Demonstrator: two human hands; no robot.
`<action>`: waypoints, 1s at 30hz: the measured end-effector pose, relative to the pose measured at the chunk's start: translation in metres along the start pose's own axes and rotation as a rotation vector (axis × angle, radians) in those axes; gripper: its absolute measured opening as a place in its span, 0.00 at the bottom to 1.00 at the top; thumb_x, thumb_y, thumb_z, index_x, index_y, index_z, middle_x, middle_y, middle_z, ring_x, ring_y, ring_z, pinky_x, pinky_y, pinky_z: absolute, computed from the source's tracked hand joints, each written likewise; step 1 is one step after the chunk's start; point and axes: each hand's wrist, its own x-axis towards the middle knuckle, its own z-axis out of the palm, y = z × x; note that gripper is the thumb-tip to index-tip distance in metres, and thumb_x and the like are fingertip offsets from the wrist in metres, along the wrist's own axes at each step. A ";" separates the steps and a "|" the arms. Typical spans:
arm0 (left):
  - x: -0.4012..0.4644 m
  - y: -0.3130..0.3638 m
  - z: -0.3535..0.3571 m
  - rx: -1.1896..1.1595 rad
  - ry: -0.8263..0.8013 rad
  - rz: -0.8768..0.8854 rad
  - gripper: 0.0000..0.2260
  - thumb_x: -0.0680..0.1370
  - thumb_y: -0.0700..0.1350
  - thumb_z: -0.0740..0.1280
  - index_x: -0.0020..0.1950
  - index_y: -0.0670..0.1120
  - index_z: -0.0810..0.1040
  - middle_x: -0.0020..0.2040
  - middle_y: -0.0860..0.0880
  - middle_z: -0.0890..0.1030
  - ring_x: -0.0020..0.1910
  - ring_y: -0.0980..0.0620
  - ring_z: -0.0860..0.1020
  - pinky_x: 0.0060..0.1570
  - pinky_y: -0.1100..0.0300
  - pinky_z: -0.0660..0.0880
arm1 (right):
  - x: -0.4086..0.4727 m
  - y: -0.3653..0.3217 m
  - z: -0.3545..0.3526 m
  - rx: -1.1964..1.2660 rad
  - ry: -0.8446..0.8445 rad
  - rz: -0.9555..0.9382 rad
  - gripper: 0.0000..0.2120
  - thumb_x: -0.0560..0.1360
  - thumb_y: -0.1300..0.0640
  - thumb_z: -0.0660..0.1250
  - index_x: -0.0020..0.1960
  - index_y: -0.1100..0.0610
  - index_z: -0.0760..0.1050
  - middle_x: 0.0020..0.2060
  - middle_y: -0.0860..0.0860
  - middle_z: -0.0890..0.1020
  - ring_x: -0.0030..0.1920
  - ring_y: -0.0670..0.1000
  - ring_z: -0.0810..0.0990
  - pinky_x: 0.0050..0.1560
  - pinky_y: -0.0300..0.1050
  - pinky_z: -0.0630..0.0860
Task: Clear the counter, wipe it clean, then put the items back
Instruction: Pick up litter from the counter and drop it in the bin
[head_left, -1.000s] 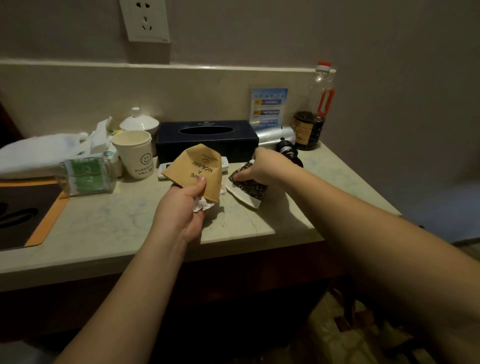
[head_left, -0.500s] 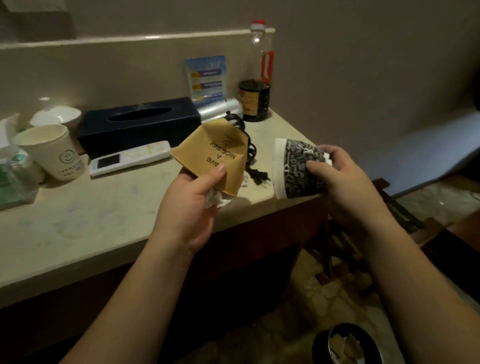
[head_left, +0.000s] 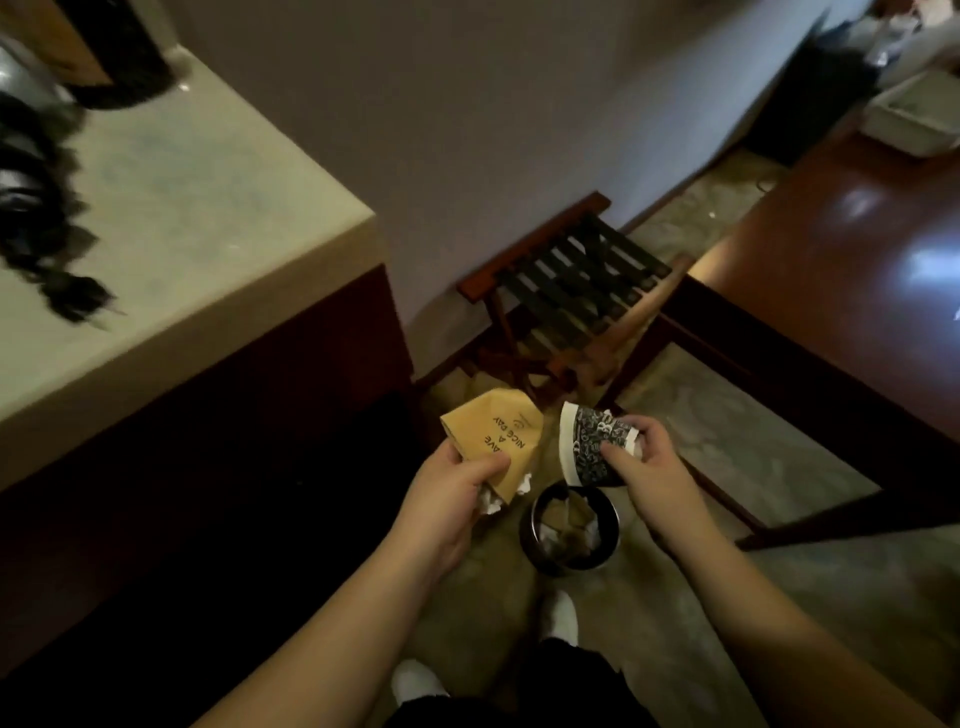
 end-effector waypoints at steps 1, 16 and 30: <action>0.016 -0.017 0.009 0.026 0.020 -0.046 0.14 0.76 0.37 0.68 0.58 0.52 0.76 0.51 0.51 0.84 0.52 0.50 0.82 0.55 0.51 0.78 | 0.009 0.020 -0.008 -0.035 0.015 0.056 0.11 0.76 0.58 0.67 0.56 0.48 0.70 0.51 0.50 0.81 0.48 0.51 0.82 0.53 0.55 0.79; 0.206 -0.233 0.086 0.259 0.187 -0.537 0.18 0.78 0.36 0.65 0.68 0.42 0.71 0.56 0.43 0.79 0.53 0.46 0.78 0.48 0.53 0.76 | 0.125 0.235 -0.062 -0.276 -0.021 0.551 0.17 0.74 0.59 0.65 0.61 0.55 0.67 0.50 0.52 0.78 0.43 0.47 0.76 0.34 0.41 0.68; 0.304 -0.317 0.115 0.302 0.193 -0.641 0.17 0.78 0.41 0.67 0.66 0.44 0.72 0.48 0.47 0.80 0.42 0.50 0.79 0.36 0.58 0.74 | 0.219 0.331 -0.040 -0.457 -0.156 0.492 0.28 0.74 0.59 0.68 0.72 0.55 0.63 0.66 0.55 0.67 0.60 0.55 0.73 0.52 0.43 0.71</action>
